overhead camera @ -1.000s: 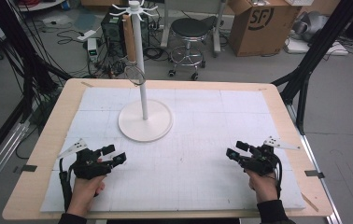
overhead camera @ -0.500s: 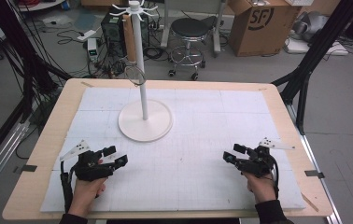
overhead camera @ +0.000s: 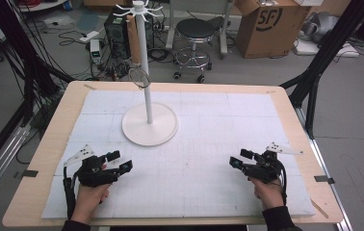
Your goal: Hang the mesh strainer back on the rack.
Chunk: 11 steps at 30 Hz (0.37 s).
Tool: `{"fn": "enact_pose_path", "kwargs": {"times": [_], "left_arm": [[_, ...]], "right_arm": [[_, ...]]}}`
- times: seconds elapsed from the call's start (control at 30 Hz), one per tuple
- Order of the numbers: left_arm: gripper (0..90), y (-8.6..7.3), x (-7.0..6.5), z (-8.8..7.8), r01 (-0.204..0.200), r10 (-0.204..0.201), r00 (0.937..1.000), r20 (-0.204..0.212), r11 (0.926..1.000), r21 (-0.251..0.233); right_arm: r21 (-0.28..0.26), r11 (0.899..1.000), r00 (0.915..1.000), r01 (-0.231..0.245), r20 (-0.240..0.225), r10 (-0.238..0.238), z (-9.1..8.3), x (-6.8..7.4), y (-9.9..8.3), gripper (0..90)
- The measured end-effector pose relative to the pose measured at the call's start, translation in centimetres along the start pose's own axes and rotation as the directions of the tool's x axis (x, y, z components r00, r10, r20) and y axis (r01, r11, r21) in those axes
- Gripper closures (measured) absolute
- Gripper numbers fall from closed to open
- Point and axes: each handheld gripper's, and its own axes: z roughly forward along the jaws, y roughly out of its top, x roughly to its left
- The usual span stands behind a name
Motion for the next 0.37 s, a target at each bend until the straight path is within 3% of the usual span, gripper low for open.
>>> {"fn": "enact_pose_path", "kwargs": {"times": [0.37], "left_arm": [[17.9,-0.02,0.05,0.11,0.004,-0.004,1.0000,0.008,1.0000,-0.003]], "right_arm": [[-0.001,1.000,1.0000,0.003,0.003,-0.003,-0.04,-0.05,-0.02,17.1]]}}
